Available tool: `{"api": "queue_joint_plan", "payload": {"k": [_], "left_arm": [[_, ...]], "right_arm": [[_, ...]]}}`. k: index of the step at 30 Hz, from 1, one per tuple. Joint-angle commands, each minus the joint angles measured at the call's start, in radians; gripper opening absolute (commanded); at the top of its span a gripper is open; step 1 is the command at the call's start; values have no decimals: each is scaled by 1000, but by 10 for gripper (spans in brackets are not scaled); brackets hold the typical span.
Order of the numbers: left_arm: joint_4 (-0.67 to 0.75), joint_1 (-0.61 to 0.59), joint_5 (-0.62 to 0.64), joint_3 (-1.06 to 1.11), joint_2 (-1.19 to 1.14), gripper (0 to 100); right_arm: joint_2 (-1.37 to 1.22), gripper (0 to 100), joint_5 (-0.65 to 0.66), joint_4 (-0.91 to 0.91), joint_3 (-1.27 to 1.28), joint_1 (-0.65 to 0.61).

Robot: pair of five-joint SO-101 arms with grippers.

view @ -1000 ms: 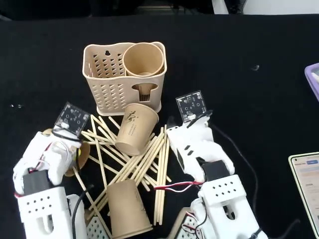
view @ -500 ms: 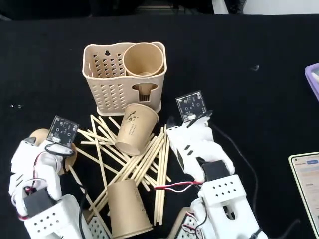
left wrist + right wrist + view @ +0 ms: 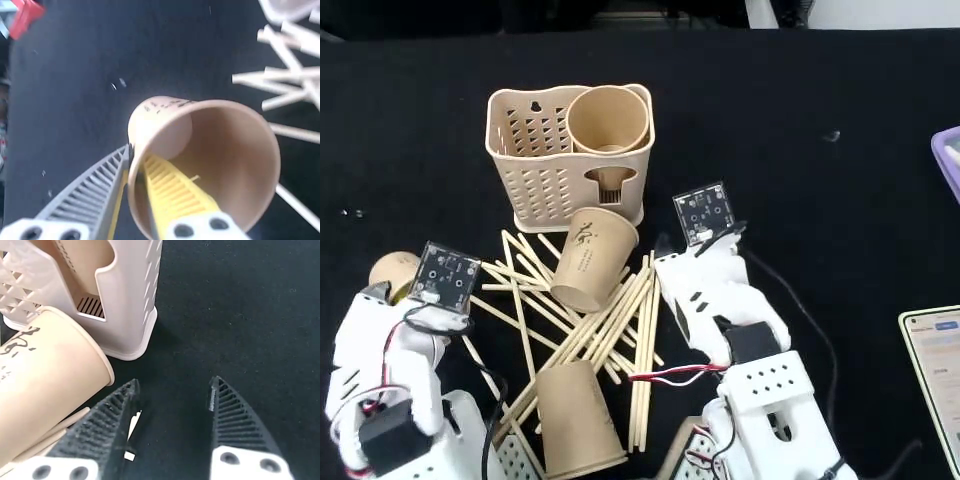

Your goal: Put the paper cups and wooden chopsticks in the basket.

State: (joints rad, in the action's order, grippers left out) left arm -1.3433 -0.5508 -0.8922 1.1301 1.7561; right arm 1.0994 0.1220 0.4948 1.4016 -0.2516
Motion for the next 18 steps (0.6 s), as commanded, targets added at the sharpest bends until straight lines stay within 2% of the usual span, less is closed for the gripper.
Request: {"api": "queue_joint_plan", "payload": {"k": [1,6,11,15,18], "left_arm": [[-54,45,48,-196,-97,29],[-60,73,201,-472,-400,29],[-78,130,488,-812,-732,29],[-137,228,715,-1090,-959,29],[-173,289,853,-1305,-1109,29]], "right_arm": [[27,227,8,-26,-8,17],[25,227,3,-26,-8,17],[27,227,2,-31,-8,18],[27,226,2,-31,-8,28],[27,191,2,-32,-8,91]]}}
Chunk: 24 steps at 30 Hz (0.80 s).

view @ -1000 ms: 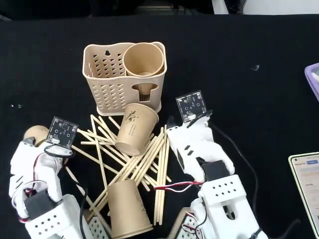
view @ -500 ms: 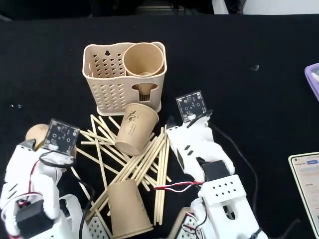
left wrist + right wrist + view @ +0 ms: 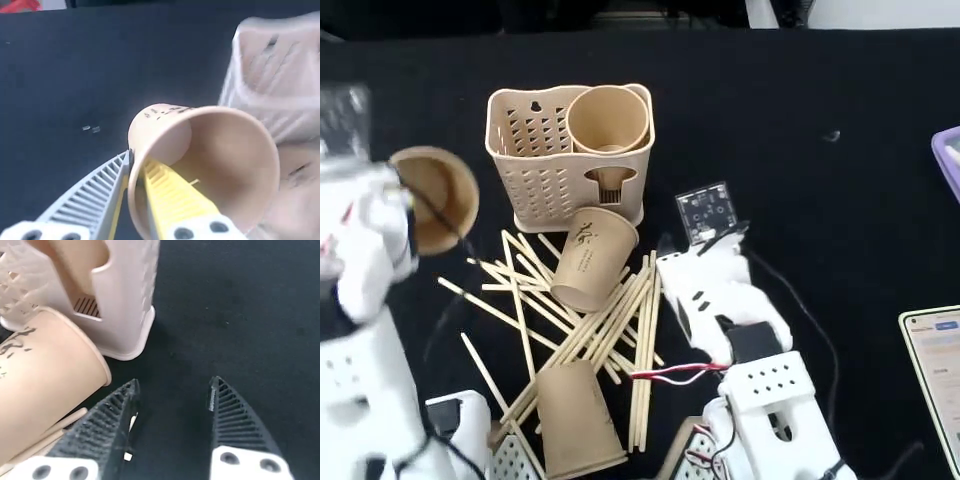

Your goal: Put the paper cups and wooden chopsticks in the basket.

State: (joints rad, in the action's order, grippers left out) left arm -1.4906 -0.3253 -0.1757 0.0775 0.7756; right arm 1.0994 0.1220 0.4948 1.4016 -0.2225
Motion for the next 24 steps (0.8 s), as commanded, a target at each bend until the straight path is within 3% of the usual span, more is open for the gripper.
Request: {"api": "queue_joint_plan", "payload": {"k": [1,4,8,12,19,24], "left_arm": [[-35,84,178,-325,-176,29],[-48,148,287,-532,-304,29],[-48,254,381,-737,-453,29],[-48,340,453,-862,-580,29],[-58,509,468,-891,-690,29],[-57,561,493,-883,-700,29]], "right_arm": [[27,152,2,-32,-12,87],[27,4,-3,-38,-18,157],[27,11,-121,-74,-8,206],[25,12,-152,-77,-8,224],[21,12,-152,-97,-7,224],[21,12,-152,-97,-7,224]]}}
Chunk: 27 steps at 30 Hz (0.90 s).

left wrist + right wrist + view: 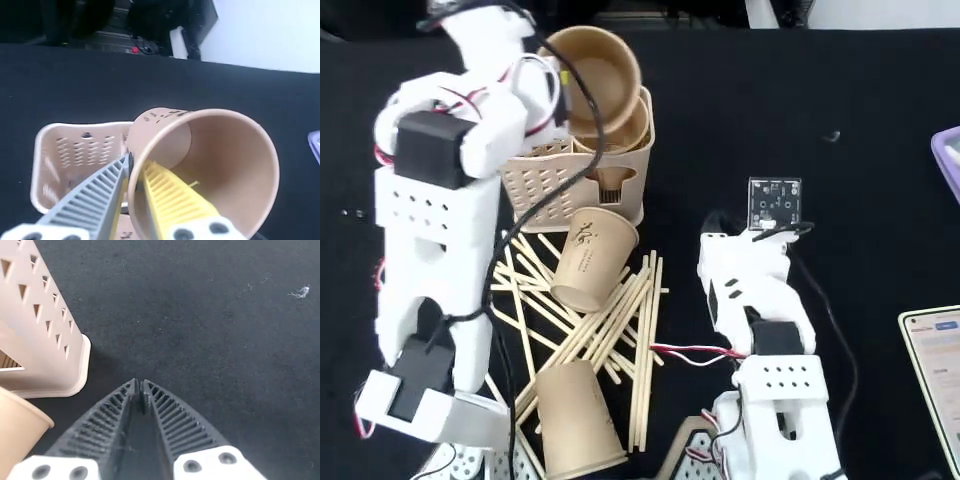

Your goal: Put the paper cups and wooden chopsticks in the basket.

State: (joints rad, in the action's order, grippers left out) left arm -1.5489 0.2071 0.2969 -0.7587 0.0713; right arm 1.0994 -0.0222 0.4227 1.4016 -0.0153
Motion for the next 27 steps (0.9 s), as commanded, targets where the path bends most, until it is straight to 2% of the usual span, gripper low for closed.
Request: {"api": "queue_joint_plan", "payload": {"k": [1,10,18,24,27], "left_arm": [[0,28,20,-45,3,29],[46,31,15,28,-100,54],[37,24,15,-2,-110,245],[29,13,-6,-4,-109,238],[-60,-4,-81,-50,-80,238]], "right_arm": [[21,12,-8,-25,-7,17],[21,12,-8,-23,-5,17],[27,12,-8,-25,7,15],[27,12,-8,-25,7,15],[27,15,-8,-25,7,12]]}}
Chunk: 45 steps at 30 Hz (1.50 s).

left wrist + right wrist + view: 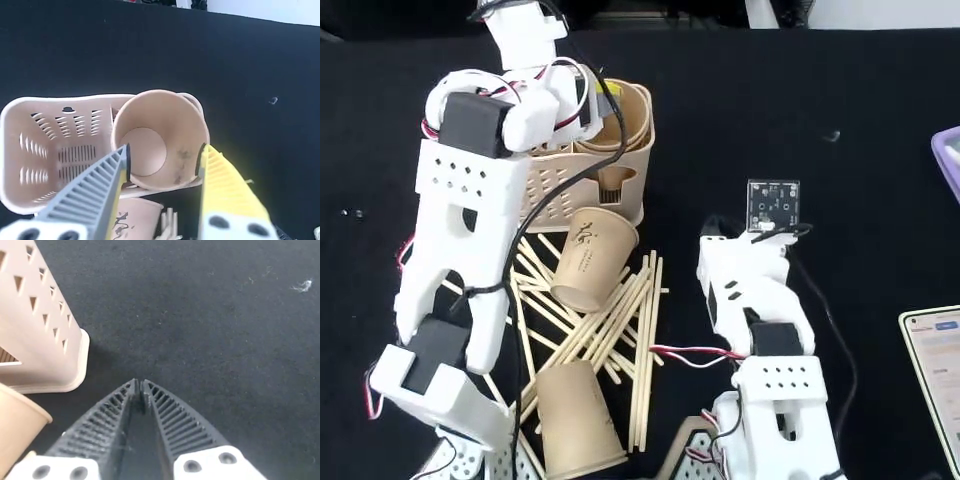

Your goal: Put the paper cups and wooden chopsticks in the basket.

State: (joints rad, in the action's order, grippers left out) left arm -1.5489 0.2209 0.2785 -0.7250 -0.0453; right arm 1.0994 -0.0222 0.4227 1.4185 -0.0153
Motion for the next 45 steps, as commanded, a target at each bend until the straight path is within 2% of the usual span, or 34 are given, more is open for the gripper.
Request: {"api": "queue_joint_plan", "payload": {"k": [1,4,6,9,12,16,18,21,25,27,31,37,41,45], "left_arm": [[-98,-19,-89,-97,49,238],[-213,-48,-172,-128,97,238],[-213,-94,-218,-87,143,238],[-212,-209,-256,12,227,238],[-210,-292,-288,160,315,238],[-209,-357,-367,366,465,238],[-209,-366,-411,499,543,238],[-206,-367,-496,699,661,238],[-89,-414,-540,1003,796,238],[15,-441,-537,1165,842,238],[169,-418,-473,1392,919,238],[249,-303,-339,1512,991,238],[348,-225,-242,1590,1025,240],[400,-142,-155,1629,1057,243]], "right_arm": [[27,15,-8,-25,-10,12],[25,15,-8,-17,-16,6],[22,16,0,-12,-16,-29],[27,16,80,60,-36,-118],[22,40,130,140,-64,-218],[25,201,153,215,-87,-282],[27,246,161,232,-88,-284],[28,233,207,272,-120,-276],[28,194,333,505,-321,-229],[27,187,354,592,-421,-229],[21,185,304,555,-432,-267],[25,184,92,221,-186,-261],[21,184,86,51,-74,-215],[22,184,83,32,-53,-173]]}}
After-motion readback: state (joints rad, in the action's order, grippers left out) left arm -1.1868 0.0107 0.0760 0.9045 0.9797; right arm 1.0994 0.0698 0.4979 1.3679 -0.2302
